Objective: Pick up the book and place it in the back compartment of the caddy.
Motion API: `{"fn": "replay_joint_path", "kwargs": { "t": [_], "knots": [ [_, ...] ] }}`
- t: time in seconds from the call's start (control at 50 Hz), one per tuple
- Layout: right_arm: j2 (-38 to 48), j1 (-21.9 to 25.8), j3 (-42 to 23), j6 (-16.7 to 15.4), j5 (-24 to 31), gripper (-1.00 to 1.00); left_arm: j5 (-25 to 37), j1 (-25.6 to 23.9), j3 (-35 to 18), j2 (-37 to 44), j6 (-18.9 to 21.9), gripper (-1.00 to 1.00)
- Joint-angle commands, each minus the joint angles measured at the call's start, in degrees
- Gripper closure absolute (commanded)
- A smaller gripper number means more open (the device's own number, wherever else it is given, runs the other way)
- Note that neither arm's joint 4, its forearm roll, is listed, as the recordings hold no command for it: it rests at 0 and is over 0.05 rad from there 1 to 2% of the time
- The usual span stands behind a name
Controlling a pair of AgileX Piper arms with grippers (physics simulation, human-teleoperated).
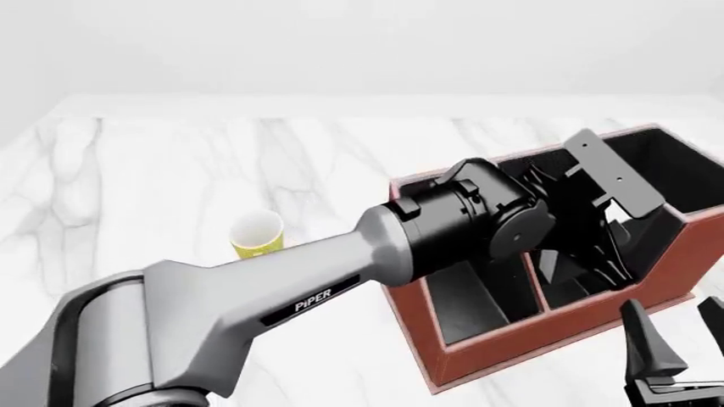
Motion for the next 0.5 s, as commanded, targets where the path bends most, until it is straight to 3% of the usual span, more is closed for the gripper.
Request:
{"fn": "replay_joint_path", "kwargs": {
  "t": [0.02,0.5],
  "knots": [
    [0.29,0.01,0.00,0.18,-0.23,-1.00,-1.35,-0.05,-0.67,0.87,0.47,1.00],
    [1.14,0.04,0.00,0.45,-0.99,-1.00,-4.69,-0.05,1.97,2.81,-0.53,1.00]
  ]
}}
